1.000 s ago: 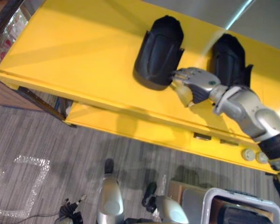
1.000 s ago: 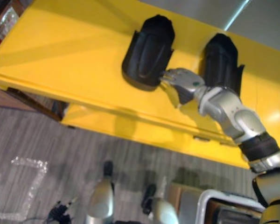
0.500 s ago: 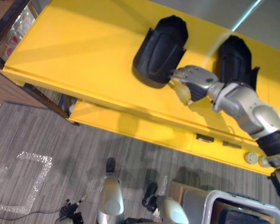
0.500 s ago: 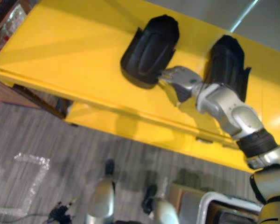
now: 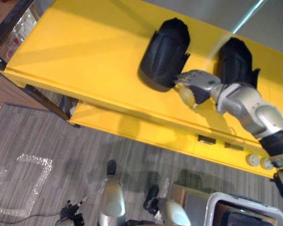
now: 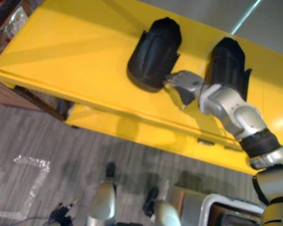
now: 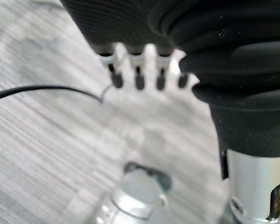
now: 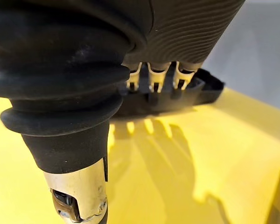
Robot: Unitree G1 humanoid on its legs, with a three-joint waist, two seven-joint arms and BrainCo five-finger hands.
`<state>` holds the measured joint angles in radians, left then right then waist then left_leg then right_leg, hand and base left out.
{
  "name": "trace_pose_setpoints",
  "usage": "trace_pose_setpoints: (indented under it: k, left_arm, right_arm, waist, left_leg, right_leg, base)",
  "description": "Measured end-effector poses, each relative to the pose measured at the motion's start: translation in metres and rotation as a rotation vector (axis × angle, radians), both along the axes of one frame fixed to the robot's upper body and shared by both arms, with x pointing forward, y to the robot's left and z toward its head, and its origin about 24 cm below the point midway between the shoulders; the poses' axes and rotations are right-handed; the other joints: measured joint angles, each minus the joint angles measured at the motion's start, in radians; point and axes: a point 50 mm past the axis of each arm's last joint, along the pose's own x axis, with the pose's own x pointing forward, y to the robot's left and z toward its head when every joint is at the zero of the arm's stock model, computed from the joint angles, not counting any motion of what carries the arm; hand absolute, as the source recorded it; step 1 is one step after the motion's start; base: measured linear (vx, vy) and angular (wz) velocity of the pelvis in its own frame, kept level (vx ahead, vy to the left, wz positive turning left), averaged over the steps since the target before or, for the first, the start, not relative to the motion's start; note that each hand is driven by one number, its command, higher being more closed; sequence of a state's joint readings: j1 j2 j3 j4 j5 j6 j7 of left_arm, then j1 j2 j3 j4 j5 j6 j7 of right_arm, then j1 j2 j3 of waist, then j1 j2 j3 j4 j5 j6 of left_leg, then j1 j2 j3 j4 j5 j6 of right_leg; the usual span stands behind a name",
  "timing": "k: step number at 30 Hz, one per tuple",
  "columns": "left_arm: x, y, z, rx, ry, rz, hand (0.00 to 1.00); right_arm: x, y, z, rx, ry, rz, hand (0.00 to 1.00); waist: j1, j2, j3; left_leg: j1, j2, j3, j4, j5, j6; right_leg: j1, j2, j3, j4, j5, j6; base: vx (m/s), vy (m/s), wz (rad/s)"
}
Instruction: Walk over and take plastic housings, then place them on the shelf
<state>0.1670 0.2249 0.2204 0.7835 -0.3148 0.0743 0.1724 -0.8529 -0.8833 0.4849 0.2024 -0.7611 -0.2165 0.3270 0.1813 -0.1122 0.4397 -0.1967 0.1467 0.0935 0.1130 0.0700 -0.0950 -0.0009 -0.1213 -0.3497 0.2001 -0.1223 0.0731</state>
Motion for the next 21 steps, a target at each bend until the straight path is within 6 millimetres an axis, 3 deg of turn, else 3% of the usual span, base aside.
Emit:
trace_pose_setpoints:
  k: [13, 19, 21]
  left_arm:
    - [0.003, 0.0, 0.002, 0.004, -0.015, -0.005, 0.0]
    - [0.003, 0.0, 0.002, 0.008, -0.018, -0.006, 0.0]
    - [0.003, 0.0, 0.002, 0.01, -0.021, -0.011, 0.0]
  right_arm:
    - [0.001, -0.001, 0.002, 0.033, -0.054, 0.017, 0.0]
    - [-0.002, -0.001, 0.017, 0.154, -0.258, 0.085, 0.0]
    - [-0.008, -0.006, 0.037, 0.251, -0.425, 0.129, 0.0]
  waist:
    - [0.0, 0.0, 0.0]
    - [0.0, 0.0, 0.0]
    - [-0.002, -0.001, -0.001]
  left_leg:
    - [0.001, 0.0, 0.001, -0.001, 0.002, -0.003]
    - [0.003, -0.001, 0.001, -0.002, 0.002, -0.003]
    - [0.007, -0.003, 0.002, -0.007, 0.003, -0.002]
  right_leg:
    - [0.0, 0.0, 0.0, 0.0, 0.0, 0.0]
    - [0.002, -0.001, 0.0, 0.0, 0.0, 0.0]
    - [0.003, -0.003, 0.0, 0.0, 0.0, 0.0]
  base:
    - [0.0, 0.0, 0.0]
    - [0.0, 0.0, 0.0]
    - [0.0, 0.0, 0.0]
